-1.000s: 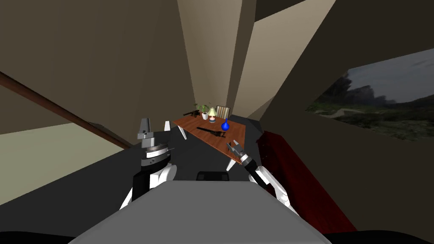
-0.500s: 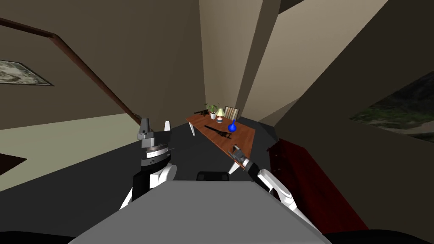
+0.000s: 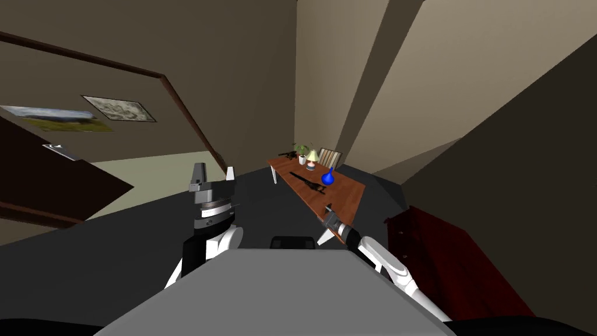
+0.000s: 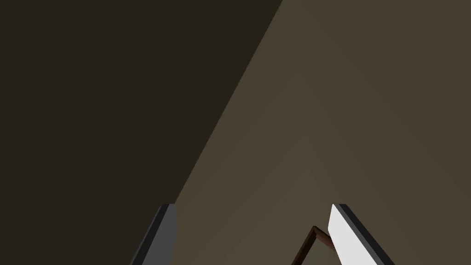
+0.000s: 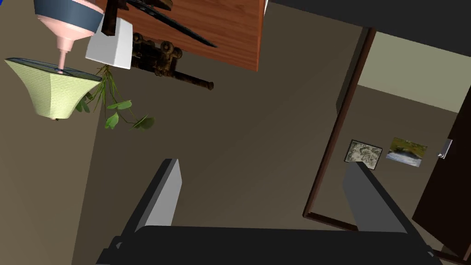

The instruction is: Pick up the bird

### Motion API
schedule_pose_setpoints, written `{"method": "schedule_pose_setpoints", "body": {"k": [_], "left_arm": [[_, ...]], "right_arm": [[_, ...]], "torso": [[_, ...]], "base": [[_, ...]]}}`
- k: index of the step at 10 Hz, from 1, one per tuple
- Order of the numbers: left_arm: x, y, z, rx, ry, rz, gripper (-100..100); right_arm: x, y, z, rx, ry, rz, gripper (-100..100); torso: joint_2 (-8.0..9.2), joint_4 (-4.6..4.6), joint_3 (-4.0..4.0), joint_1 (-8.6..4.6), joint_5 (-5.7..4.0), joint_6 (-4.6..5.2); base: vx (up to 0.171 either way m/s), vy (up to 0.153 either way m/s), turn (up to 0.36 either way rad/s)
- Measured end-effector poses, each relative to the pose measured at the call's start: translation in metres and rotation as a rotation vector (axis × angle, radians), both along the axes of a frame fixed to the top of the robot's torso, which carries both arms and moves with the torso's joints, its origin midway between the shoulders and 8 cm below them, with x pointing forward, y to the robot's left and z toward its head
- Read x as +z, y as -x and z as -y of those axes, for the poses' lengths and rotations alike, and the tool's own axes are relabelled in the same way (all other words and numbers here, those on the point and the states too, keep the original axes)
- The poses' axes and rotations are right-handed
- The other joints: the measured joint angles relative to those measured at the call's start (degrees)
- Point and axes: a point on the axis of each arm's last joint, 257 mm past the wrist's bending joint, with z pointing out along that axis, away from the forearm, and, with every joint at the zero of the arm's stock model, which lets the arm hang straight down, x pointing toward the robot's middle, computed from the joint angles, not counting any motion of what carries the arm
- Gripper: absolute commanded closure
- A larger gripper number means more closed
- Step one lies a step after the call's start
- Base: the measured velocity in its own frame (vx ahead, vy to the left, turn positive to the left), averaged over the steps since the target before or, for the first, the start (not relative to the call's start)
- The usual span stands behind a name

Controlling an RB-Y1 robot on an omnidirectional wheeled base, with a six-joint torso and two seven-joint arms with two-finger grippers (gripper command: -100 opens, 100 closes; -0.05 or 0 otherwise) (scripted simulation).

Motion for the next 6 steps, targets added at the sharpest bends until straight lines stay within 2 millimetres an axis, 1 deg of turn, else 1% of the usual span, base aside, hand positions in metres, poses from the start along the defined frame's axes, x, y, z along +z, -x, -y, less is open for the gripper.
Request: {"method": "schedule_pose_setpoints", "body": {"k": [1,2,3,4,5,6], "left_arm": [[0.000,0.000,0.000,0.000,0.000,0.000,0],[0.000,0.000,0.000,0.000,0.000,0.000,0],[0.000,0.000,0.000,0.000,0.000,0.000,0],[0.000,0.000,0.000,0.000,0.000,0.000,0],[0.000,0.000,0.000,0.000,0.000,0.000,0],[0.000,0.000,0.000,0.000,0.000,0.000,0]], "right_arm": [[-0.020,0.009,0.013,0.016,0.074,-0.018,-100],[-0.024,0.012,0.021,0.031,0.121,-0.021,-100],[-0.036,0.021,0.034,0.042,0.178,-0.034,-100],[-0.049,0.031,0.048,0.062,0.248,-0.050,-100],[-0.054,0.035,0.056,0.073,0.289,-0.055,-100],[-0.059,0.045,0.065,0.092,0.344,-0.065,-100]], "torso": [[0.00,0.00,0.00,-0.04,-0.01,-0.02],[-0.04,0.00,-0.02,-0.02,0.00,0.03],[-0.07,-0.01,-0.04,0.00,0.00,0.01],[-0.10,-0.02,-0.06,-0.04,0.00,0.00],[-0.11,-0.02,-0.06,-0.02,-0.01,0.05],[-0.13,-0.02,-0.07,0.00,0.01,0.00]], "base": [[-0.016,-0.043,0.249],[-0.005,-0.036,0.333],[-0.002,-0.048,0.427],[-0.003,-0.045,0.208],[-0.001,-0.035,0.374],[0.000,-0.052,0.411]]}}
